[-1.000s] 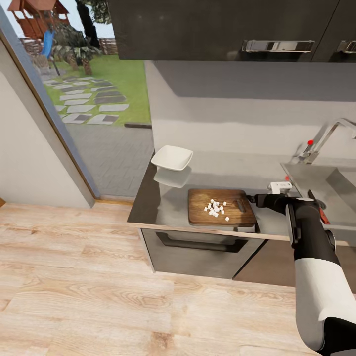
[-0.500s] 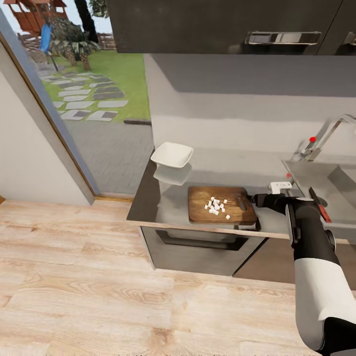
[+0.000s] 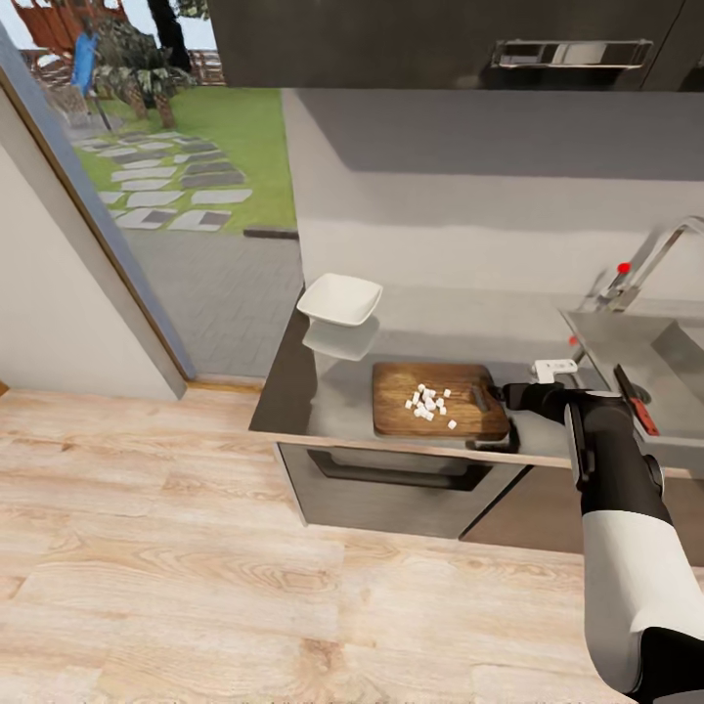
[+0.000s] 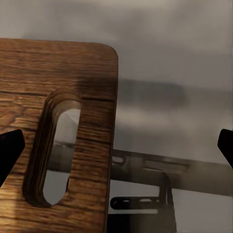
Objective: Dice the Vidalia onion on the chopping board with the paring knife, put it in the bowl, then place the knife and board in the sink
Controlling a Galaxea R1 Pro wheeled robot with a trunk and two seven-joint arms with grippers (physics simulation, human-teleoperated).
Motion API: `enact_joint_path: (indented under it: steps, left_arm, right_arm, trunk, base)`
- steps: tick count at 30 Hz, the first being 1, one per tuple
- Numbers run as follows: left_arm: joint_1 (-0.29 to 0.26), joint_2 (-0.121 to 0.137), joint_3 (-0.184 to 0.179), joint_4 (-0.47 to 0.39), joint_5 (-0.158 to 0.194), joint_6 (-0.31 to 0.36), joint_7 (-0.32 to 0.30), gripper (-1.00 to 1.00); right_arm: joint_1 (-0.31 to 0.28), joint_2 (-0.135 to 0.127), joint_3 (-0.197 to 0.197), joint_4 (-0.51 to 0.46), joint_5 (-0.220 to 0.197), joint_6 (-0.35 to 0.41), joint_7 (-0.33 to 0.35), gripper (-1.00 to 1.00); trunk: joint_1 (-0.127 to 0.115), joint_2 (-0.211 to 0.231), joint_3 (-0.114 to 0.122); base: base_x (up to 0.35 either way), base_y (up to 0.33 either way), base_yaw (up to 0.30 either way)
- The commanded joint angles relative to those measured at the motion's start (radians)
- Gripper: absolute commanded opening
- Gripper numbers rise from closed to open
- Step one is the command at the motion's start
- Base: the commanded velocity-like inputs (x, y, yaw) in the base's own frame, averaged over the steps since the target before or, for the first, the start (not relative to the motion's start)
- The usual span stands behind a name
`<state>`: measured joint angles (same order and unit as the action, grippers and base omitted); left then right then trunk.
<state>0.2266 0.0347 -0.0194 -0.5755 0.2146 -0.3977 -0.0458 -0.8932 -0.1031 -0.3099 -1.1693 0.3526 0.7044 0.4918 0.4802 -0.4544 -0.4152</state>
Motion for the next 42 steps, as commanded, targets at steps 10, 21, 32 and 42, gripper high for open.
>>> enact_joint_path:
  steps: [10,21,32,42]
  left_arm:
    - [0.0,0.0,-0.002,0.009,0.009,-0.001,-0.005,1.0]
    - [0.0,0.0,-0.002,0.013,0.01,-0.001,-0.005,1.0]
    - [0.0,0.001,-0.002,0.014,0.009,-0.001,-0.005,1.0]
    - [0.0,0.001,-0.001,0.02,0.01,-0.001,-0.005,1.0]
  right_arm:
    - [-0.001,0.0,-0.001,-0.001,0.011,-0.002,-0.022,1.0]
    - [0.0,0.004,0.001,-0.001,0.057,-0.003,-0.023,1.0]
    - [-0.001,0.006,0.002,-0.001,0.078,-0.003,-0.022,1.0]
    - [-0.001,0.006,0.003,-0.001,0.078,-0.003,-0.022,1.0]
  trunk:
    - [0.0,-0.002,-0.013]
    - [0.0,-0.002,-0.014]
    - [0.0,-0.002,-0.014]
    - [0.0,-0.002,-0.017]
  base:
    - [0.0,0.0,0.0]
    - [0.0,0.0,0.0]
    - [0.0,0.0,0.0]
    - [0.0,0.0,0.0]
